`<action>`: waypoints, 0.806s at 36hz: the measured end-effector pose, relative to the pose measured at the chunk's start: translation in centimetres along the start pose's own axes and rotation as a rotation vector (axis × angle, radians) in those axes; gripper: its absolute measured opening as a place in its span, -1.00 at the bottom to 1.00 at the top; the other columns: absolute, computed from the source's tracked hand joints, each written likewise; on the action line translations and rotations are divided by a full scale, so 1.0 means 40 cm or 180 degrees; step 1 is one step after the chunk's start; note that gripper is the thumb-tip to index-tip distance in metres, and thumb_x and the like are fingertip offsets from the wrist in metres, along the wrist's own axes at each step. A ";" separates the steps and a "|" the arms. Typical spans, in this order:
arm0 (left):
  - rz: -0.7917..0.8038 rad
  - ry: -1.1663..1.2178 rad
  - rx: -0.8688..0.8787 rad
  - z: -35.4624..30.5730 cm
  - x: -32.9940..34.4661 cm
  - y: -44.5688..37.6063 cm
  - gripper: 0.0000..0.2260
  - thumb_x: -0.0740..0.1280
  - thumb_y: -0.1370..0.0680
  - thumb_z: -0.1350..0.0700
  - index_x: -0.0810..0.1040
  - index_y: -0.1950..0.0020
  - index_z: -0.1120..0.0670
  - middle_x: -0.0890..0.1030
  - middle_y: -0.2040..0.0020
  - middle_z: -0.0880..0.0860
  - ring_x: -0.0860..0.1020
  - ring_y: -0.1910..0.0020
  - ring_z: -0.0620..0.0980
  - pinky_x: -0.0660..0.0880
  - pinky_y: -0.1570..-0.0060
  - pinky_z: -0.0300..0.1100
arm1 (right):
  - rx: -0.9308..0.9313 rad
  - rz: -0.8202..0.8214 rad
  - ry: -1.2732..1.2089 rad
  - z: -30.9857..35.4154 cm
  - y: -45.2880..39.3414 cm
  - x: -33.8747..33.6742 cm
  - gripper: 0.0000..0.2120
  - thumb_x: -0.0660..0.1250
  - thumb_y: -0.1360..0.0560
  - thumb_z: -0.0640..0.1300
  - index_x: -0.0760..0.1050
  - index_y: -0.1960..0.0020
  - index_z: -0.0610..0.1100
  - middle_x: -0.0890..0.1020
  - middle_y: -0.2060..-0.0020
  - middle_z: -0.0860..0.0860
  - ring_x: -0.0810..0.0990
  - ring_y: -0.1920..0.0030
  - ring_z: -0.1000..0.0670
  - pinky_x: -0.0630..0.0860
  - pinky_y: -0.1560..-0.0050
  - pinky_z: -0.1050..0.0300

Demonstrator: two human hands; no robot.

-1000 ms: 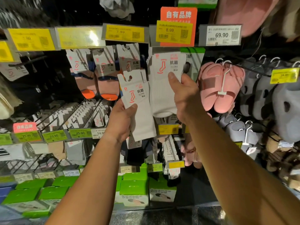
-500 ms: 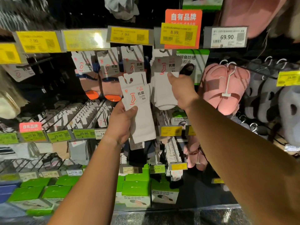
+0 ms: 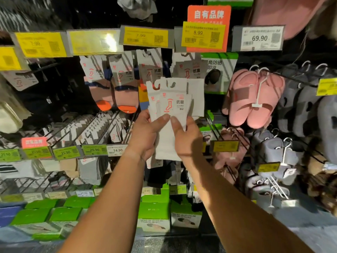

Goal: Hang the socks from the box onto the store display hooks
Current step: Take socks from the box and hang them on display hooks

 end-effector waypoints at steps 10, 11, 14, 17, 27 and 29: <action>-0.0488 -0.0119 0.0168 -0.024 -0.031 -0.021 -0.79 0.16 -0.72 0.16 0.53 -0.29 0.10 0.69 -0.16 0.05 0.65 -0.10 0.03 0.61 0.07 -0.15 | -0.0242 -0.0180 0.0050 0.048 -0.029 -0.086 -0.91 0.27 -0.64 -0.08 0.54 -0.09 0.03 0.68 0.03 0.17 0.66 0.05 0.18 0.59 0.08 0.23; -0.0535 -0.0100 0.0182 -0.025 -0.043 -0.025 -0.78 0.16 -0.72 0.17 0.53 -0.31 0.10 0.68 -0.19 0.05 0.65 -0.15 0.01 0.62 -0.10 -0.10 | -0.0325 -0.0140 0.0143 0.059 -0.034 -0.095 -0.91 0.26 -0.63 -0.05 0.54 -0.08 0.04 0.69 0.01 0.14 0.67 0.02 0.14 0.61 0.03 0.13; -0.0584 -0.0047 0.0182 -0.025 -0.066 -0.033 -0.72 0.17 -0.72 0.15 0.50 -0.40 0.12 0.65 -0.28 0.08 0.59 -0.30 0.06 0.44 -0.40 0.13 | -0.0571 -0.0090 0.0263 0.101 -0.050 -0.115 -0.91 0.26 -0.63 -0.05 0.54 -0.07 0.00 0.67 -0.01 0.17 0.65 0.00 0.17 0.61 -0.02 0.13; -0.0594 -0.0021 0.0155 -0.023 -0.070 -0.034 -0.71 0.17 -0.72 0.15 0.49 -0.42 0.13 0.64 -0.29 0.07 0.58 -0.31 0.07 0.42 -0.42 0.15 | -0.0641 0.0022 0.0315 0.136 -0.063 -0.115 -0.81 0.24 -0.65 -0.07 0.55 -0.17 -0.13 0.68 -0.08 0.09 0.66 -0.05 0.14 0.61 -0.05 0.14; -0.0528 -0.0041 0.0175 -0.031 -0.061 -0.037 -0.73 0.16 -0.72 0.17 0.51 -0.38 0.11 0.66 -0.25 0.07 0.62 -0.24 0.03 0.50 -0.34 0.06 | -0.0634 -0.0006 0.0096 0.201 -0.113 -0.124 -0.78 0.23 -0.65 -0.19 0.56 -0.18 -0.29 0.61 0.09 0.18 0.59 0.18 0.37 0.47 0.22 0.46; -0.0504 -0.0031 0.0152 -0.031 -0.062 -0.034 -0.72 0.16 -0.72 0.16 0.49 -0.41 0.13 0.65 -0.27 0.08 0.61 -0.27 0.05 0.51 -0.31 0.03 | -0.0547 -0.0065 0.0172 0.186 -0.115 -0.128 -0.81 0.26 -0.64 -0.13 0.58 -0.14 -0.20 0.67 0.03 0.13 0.63 0.09 0.29 0.56 0.11 0.32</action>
Point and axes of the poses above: each hand's wrist, its own y-axis away from the middle knuckle, its own x-axis out of the palm, z = x × y, the point moved 6 cm from there along -y, towards the middle knuckle
